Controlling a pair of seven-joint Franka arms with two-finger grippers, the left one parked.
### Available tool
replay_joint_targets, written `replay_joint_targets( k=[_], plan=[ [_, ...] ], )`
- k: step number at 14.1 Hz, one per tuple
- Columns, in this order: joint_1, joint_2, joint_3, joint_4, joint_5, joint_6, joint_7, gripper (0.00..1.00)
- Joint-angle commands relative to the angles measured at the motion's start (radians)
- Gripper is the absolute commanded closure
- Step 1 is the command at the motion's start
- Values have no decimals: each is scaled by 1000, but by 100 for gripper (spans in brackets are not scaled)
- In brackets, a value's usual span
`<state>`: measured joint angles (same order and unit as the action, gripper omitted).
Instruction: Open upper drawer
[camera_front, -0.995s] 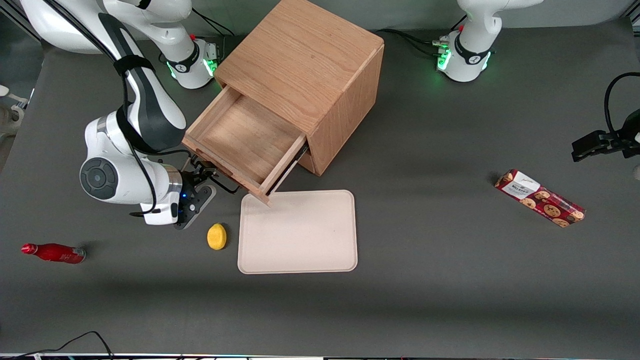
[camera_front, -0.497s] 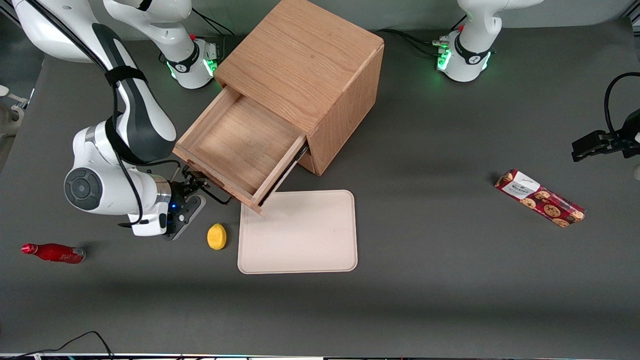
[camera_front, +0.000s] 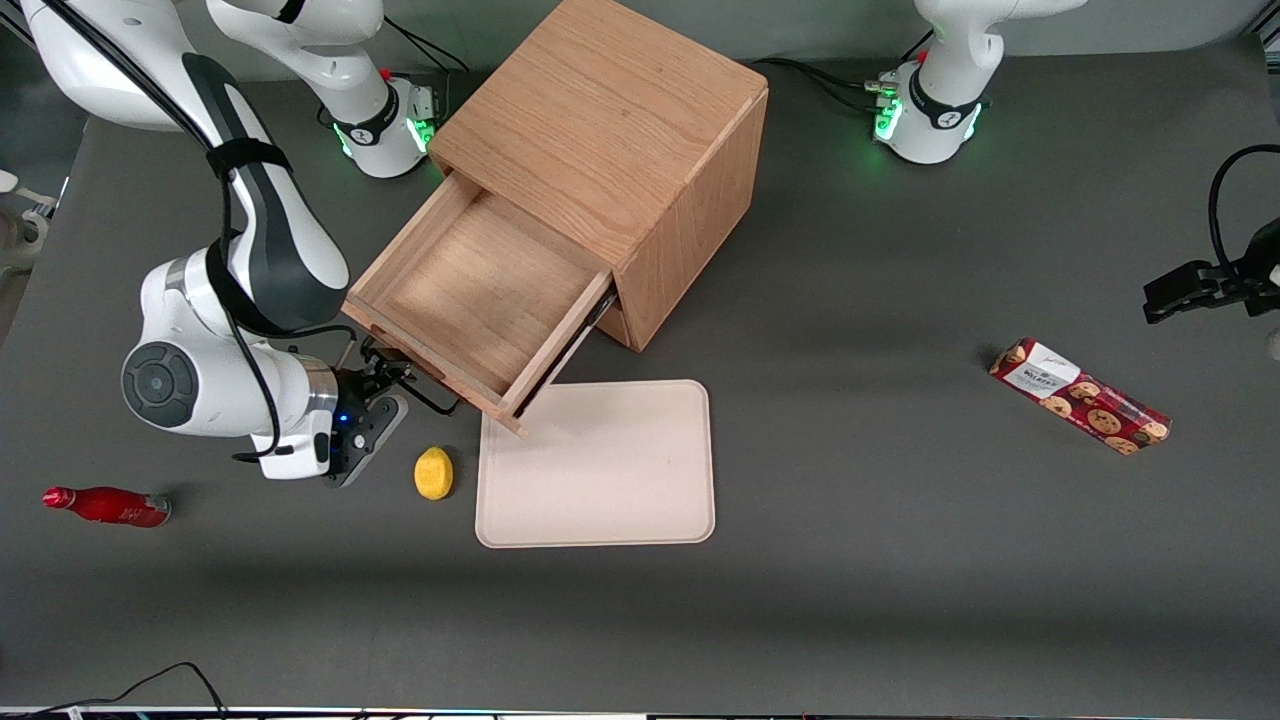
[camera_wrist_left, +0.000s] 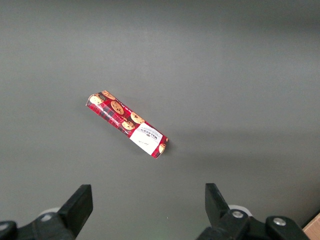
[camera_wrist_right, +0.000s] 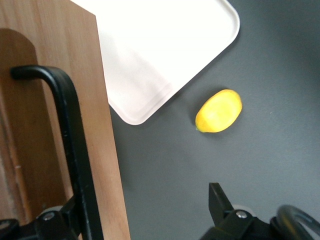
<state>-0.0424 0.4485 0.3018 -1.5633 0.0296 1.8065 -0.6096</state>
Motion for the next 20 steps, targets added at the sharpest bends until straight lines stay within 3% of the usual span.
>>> replay_joint_targets(
  k=[1, 5, 8, 12, 16, 20],
  plan=[
    [-10, -14, 0, 74, -22, -50, 10, 0],
    [-7, -49, 8, 166, -33, -194, 108, 0],
    [-19, -175, -26, 158, -34, -269, 238, 0],
    [-16, -321, -121, 59, -33, -271, 493, 0],
    [-16, -517, -233, -171, -33, -242, 511, 0],
    [-24, -606, -293, -302, -42, -197, 516, 0]
  ],
)
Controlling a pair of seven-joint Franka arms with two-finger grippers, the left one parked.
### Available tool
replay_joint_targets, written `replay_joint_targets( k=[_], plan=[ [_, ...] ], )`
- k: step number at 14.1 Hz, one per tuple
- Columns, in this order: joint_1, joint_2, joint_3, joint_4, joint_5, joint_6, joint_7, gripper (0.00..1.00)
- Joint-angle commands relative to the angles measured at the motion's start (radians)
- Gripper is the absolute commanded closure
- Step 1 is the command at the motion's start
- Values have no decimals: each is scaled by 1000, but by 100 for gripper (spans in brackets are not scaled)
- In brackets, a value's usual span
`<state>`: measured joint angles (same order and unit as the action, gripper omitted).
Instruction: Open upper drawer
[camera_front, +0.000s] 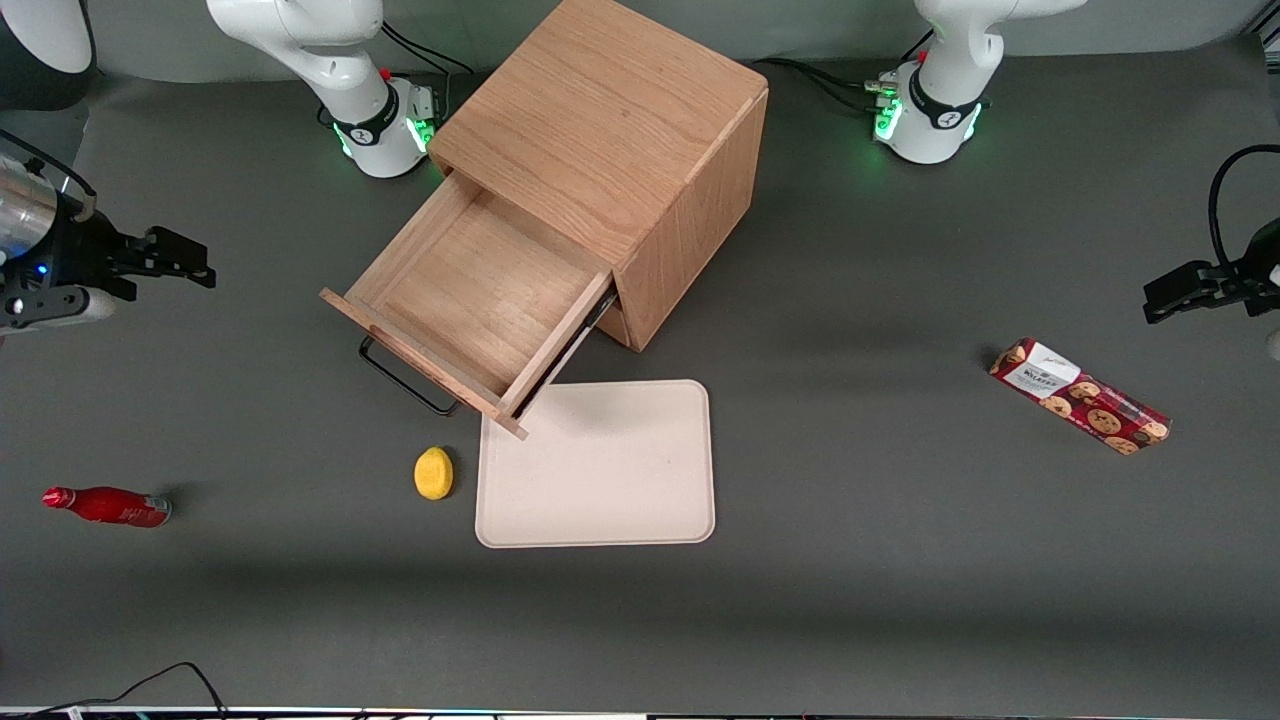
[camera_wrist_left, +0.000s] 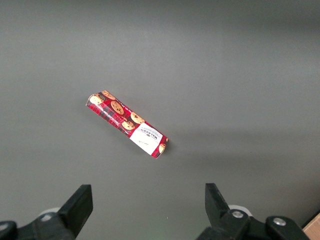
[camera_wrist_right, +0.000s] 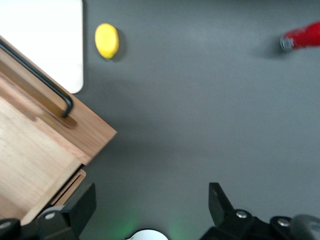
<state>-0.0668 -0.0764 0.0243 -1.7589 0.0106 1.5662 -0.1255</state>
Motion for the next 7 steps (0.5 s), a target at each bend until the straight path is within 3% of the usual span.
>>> replay_joint_targets(
  k=[1, 7],
  plan=[
    [-1, -100, -15, -122, -23, 44, 47, 0],
    [-2, -68, -43, -58, -24, 38, 40, 0]
  ],
)
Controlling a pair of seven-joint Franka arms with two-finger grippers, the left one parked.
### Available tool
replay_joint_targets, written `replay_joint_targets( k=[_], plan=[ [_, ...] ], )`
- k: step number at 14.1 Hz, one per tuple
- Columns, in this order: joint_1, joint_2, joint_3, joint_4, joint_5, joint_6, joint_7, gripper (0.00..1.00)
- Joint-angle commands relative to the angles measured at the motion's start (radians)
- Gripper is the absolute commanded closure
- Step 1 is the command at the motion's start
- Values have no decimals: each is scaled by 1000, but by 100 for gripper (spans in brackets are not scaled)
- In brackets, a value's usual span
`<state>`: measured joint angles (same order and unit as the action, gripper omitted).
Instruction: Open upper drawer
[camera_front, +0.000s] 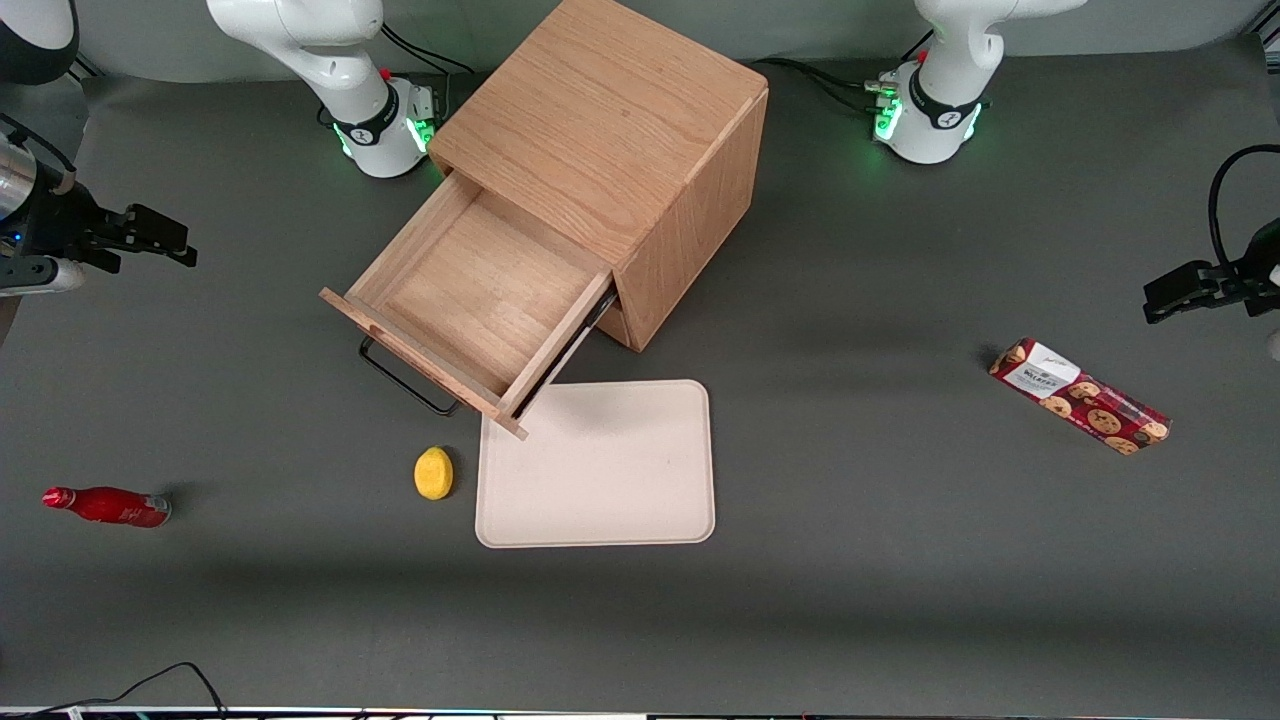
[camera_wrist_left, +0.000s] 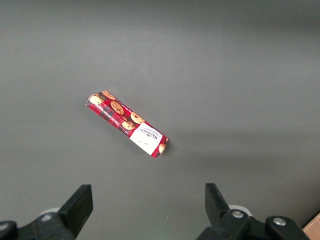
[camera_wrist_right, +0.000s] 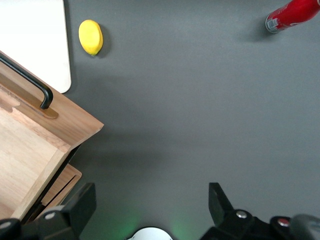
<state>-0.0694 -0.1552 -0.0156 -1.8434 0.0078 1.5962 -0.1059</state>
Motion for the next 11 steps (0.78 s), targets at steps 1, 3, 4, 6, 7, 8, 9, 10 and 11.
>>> replay_joint_targets(
  k=[1, 3, 4, 6, 7, 8, 9, 10, 11],
  plan=[
    [0, 35, -12, 61, -31, 8, 20, 0],
    [0, 121, -15, 169, -57, 8, 18, 0],
    [0, 147, -18, 203, -58, 7, 18, 0],
    [17, 157, -35, 213, -55, 5, 22, 0],
    [35, 158, -55, 216, -55, 5, 23, 0],
    [43, 160, -60, 219, -55, 5, 25, 0],
    [43, 161, -60, 220, -55, 5, 20, 0],
    [42, 163, -60, 225, -55, 5, 20, 0],
    [40, 163, -60, 228, -55, 5, 22, 0]
  ],
)
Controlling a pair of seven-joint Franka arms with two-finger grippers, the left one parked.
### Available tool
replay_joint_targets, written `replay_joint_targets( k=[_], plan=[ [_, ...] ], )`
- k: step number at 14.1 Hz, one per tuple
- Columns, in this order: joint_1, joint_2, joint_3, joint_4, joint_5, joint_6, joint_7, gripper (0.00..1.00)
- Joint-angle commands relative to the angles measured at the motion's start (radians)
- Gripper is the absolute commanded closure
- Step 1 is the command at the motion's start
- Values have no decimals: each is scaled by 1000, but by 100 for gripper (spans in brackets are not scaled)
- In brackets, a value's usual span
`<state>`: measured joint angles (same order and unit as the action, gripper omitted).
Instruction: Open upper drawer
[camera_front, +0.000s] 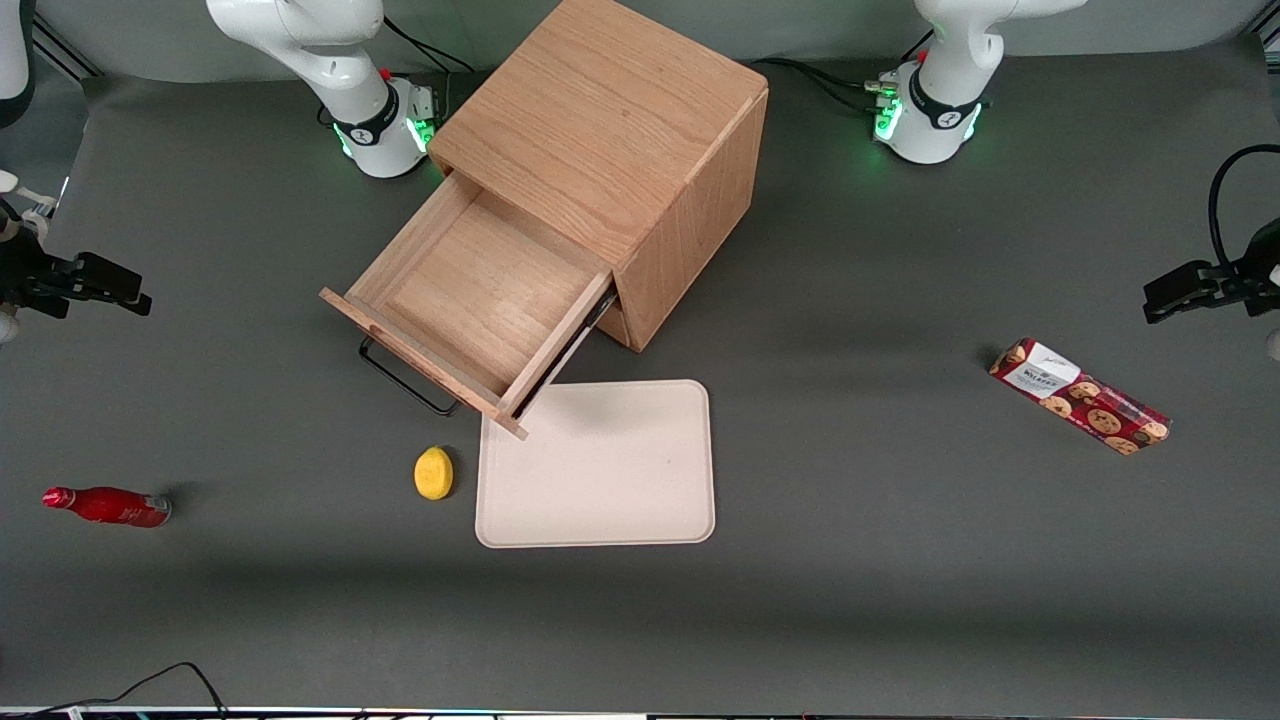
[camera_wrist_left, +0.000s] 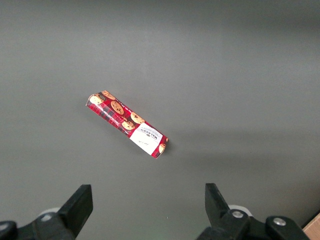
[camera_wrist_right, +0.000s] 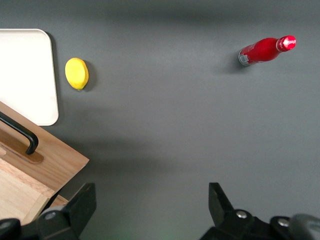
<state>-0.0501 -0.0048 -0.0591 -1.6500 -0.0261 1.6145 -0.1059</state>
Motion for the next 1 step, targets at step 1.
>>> replay_joint_targets(
  k=[1],
  plan=[
    [21, 11, -16, 36, -23, -13, 21, 0]
  ],
)
